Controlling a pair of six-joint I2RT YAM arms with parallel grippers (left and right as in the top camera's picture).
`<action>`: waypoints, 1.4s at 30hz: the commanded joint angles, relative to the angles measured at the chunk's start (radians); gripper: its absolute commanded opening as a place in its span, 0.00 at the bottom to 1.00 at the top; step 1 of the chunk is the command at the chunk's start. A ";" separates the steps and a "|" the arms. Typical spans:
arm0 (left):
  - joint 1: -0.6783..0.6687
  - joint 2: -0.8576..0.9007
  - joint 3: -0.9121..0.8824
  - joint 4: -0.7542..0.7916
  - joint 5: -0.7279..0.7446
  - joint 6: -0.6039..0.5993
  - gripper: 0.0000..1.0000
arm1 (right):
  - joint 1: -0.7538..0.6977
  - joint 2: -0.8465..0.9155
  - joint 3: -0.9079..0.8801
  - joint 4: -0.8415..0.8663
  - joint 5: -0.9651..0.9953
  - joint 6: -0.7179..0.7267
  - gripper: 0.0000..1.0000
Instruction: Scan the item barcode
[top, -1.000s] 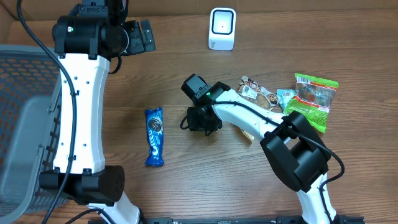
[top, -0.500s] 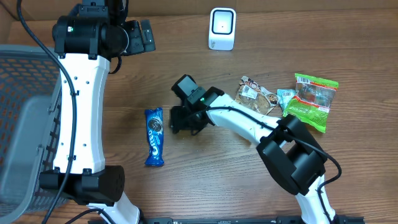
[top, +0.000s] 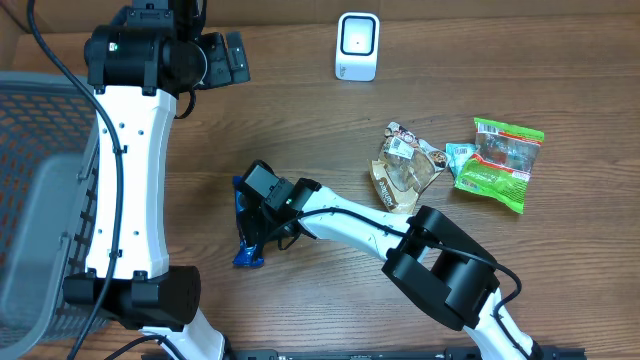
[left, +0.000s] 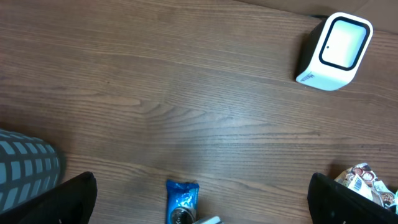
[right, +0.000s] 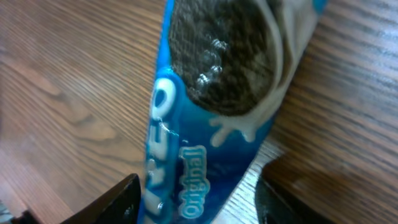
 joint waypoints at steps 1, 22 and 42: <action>0.000 -0.031 0.021 0.004 -0.012 0.020 1.00 | -0.011 0.029 0.007 -0.013 0.043 0.000 0.52; 0.000 -0.031 0.021 0.004 -0.012 0.020 1.00 | -0.420 -0.155 0.256 -0.614 -0.615 -0.513 0.04; 0.000 -0.031 0.021 0.004 -0.012 0.020 1.00 | -0.850 -0.173 0.265 -0.465 -1.313 -0.327 0.04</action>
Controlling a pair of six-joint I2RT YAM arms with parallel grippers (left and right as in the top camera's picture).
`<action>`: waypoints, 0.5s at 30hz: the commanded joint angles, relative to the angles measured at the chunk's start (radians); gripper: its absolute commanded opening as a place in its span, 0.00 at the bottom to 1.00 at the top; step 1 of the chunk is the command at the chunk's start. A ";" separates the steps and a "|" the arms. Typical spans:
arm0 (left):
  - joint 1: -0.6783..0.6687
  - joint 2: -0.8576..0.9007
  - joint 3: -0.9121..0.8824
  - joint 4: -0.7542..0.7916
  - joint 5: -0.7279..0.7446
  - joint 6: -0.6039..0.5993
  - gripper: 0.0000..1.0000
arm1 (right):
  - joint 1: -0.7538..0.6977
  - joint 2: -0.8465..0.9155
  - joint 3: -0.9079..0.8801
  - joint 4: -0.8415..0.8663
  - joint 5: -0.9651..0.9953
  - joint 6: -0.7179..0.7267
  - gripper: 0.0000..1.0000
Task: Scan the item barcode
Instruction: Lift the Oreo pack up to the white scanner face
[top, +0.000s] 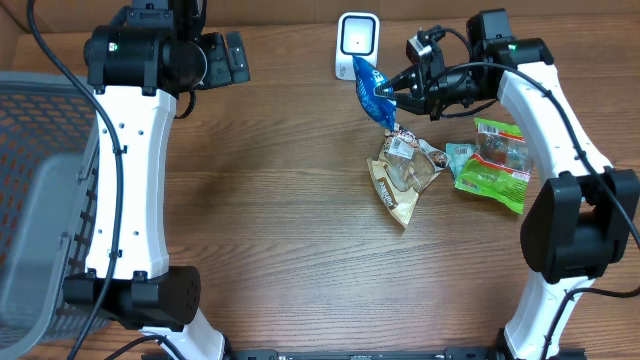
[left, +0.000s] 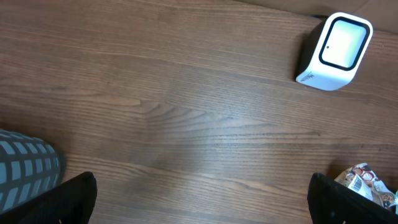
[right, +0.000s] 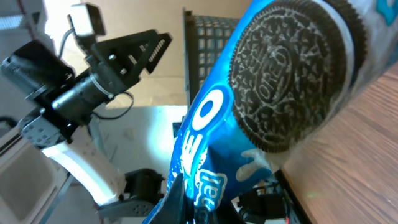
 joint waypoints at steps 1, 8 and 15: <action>0.000 -0.031 0.021 0.004 -0.012 0.020 1.00 | 0.007 -0.027 0.021 0.088 -0.085 0.114 0.04; 0.000 -0.031 0.021 0.004 -0.012 0.019 1.00 | 0.007 -0.027 0.021 0.243 -0.085 0.433 0.04; 0.000 -0.031 0.021 0.004 -0.012 0.020 1.00 | 0.006 -0.027 0.021 0.472 -0.064 0.626 0.04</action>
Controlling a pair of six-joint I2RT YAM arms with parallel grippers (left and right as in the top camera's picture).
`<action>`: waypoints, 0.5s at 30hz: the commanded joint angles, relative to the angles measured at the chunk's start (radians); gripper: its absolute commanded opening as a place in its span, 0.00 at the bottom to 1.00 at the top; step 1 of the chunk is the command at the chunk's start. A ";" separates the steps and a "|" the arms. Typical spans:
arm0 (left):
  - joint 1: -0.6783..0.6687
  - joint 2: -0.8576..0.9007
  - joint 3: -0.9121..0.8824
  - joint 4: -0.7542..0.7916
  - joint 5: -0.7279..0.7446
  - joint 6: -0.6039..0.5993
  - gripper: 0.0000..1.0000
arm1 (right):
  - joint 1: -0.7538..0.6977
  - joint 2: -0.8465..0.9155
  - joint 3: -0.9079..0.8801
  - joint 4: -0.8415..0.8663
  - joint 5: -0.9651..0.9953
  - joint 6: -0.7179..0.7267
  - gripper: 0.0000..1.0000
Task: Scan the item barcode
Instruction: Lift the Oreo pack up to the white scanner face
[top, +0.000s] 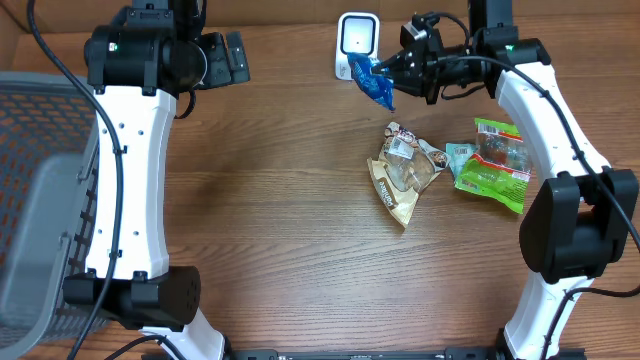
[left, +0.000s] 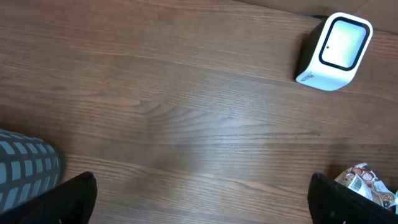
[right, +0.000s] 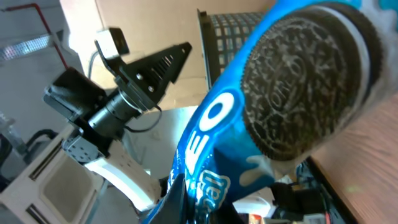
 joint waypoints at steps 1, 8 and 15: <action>0.000 -0.031 0.021 0.003 -0.012 0.019 1.00 | 0.005 -0.027 0.021 0.143 0.015 0.113 0.04; 0.000 -0.031 0.021 0.003 -0.012 0.020 1.00 | 0.041 -0.027 0.021 0.276 0.473 -0.129 0.04; 0.000 -0.031 0.021 0.003 -0.012 0.019 1.00 | 0.131 -0.006 0.021 0.327 0.976 -0.392 0.03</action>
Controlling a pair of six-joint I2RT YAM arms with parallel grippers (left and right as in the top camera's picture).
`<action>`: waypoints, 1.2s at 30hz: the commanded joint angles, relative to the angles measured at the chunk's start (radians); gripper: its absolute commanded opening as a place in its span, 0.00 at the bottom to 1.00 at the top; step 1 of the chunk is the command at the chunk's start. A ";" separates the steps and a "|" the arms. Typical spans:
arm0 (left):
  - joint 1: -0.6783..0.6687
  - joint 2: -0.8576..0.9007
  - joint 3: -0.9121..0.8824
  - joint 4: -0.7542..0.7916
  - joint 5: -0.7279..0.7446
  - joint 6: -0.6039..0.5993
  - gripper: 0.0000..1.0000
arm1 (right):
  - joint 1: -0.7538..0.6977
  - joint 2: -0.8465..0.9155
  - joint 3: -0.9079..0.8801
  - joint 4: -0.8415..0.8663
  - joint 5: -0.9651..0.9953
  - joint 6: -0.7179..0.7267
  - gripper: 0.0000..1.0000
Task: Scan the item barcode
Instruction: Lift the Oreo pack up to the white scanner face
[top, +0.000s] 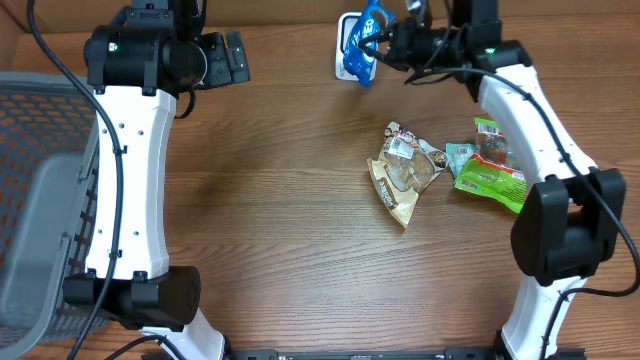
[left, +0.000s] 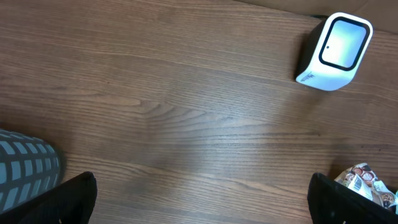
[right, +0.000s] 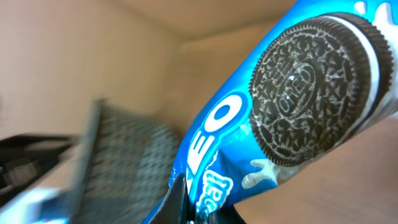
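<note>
A blue Oreo packet (top: 362, 40) hangs right in front of the white barcode scanner (top: 346, 24) at the table's back edge, covering most of it in the overhead view. My right gripper (top: 392, 40) is shut on the packet's end; the right wrist view shows the packet (right: 280, 130) filling the frame, pinched at the bottom by the gripper (right: 202, 214). In the left wrist view the scanner (left: 333, 53) stands at the upper right. My left gripper (left: 202, 205) is open and high up at the back left, with only its dark fingertips (left: 62, 202) showing.
A tan snack bag (top: 402, 170) lies at the middle right, with a green packet (top: 495, 165) beside it further right. A grey mesh basket (top: 40, 200) stands along the left edge. The left arm's white links (top: 125, 170) run down the left side.
My right gripper has moved the Oreo packet from just right of the scanner to directly in front of it, further back and a bit left. The left arm has not moved.
The right gripper was first down on the Oreo packet lying at the table's middle front. Then it held the packet lifted near the scanner, over the tan bag. It came closer beside the scanner, and now holds the packet over the scanner's face.
</note>
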 joint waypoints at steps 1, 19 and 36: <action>0.000 -0.031 0.021 0.003 -0.012 0.020 1.00 | 0.064 0.005 0.021 0.068 0.330 -0.156 0.03; 0.000 -0.031 0.021 0.003 -0.012 0.019 1.00 | 0.146 0.197 0.021 0.295 0.492 -0.170 0.03; 0.000 -0.031 0.021 0.003 -0.012 0.020 1.00 | 0.153 0.185 0.310 -0.187 0.491 -0.303 0.04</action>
